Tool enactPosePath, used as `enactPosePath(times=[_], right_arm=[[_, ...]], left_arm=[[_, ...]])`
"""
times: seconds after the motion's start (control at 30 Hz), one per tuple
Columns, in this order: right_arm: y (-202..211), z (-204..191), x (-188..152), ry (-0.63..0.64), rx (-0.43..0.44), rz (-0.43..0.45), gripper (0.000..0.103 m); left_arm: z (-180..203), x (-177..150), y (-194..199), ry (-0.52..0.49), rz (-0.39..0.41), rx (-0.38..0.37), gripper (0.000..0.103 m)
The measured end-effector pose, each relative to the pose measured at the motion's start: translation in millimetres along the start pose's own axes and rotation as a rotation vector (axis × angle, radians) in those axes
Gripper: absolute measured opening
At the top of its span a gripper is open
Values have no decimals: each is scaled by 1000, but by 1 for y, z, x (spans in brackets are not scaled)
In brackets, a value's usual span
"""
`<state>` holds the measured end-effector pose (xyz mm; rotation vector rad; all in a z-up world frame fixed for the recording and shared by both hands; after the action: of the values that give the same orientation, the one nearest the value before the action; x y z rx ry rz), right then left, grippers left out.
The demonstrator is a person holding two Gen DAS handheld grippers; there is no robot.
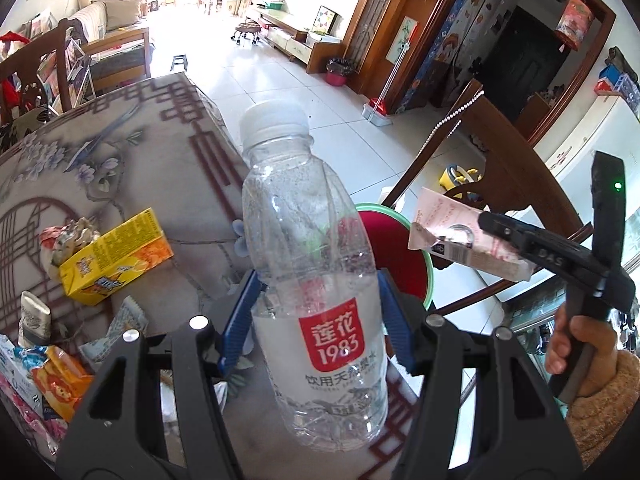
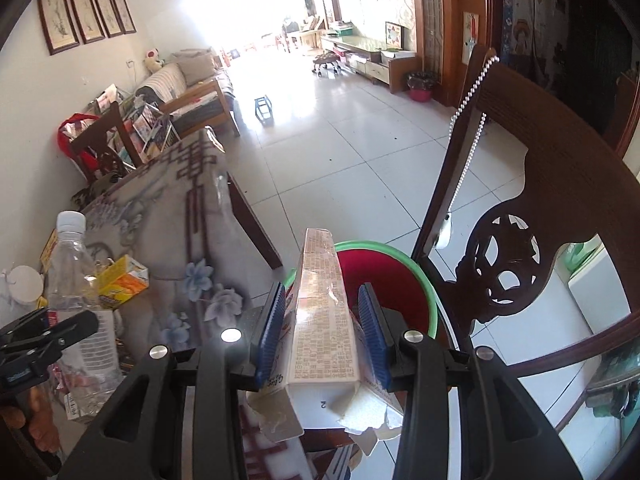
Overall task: Collect trash
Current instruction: 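Carry the bottle and box to the red bin and release both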
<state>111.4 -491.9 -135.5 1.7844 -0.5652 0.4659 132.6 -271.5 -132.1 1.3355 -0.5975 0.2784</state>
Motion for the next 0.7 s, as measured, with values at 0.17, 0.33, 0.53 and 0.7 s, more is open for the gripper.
enactPosePath(times=[0.17,0.33,0.53,0.7], right_arm=[[-10,20,5,-19,-25,25,67],[-3,35,7,-41,-22,40,67],[4,48,-3,-63,-49,32,70],[5,56,-14,-98,-50,21,70]], left_arm=[[25,8,-28,-24,-29,-24,57],[61,18,-50,-89,-33,-75,57],[104,28,-78,-162,-34,-127,57],[123,31,-95,-198,-47,-135,57]])
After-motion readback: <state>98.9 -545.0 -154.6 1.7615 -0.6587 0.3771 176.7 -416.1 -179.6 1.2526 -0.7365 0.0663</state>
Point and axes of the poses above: each gripper's, at about its wrist camera, not at the fingertips, and y roughly against the way its jaws point, z to its right, x to its top, the point moved 3 cm from there along -y, roughly the way its jaws point, and after that the axes turned 10 degrees about x, right-handed, at the moved point
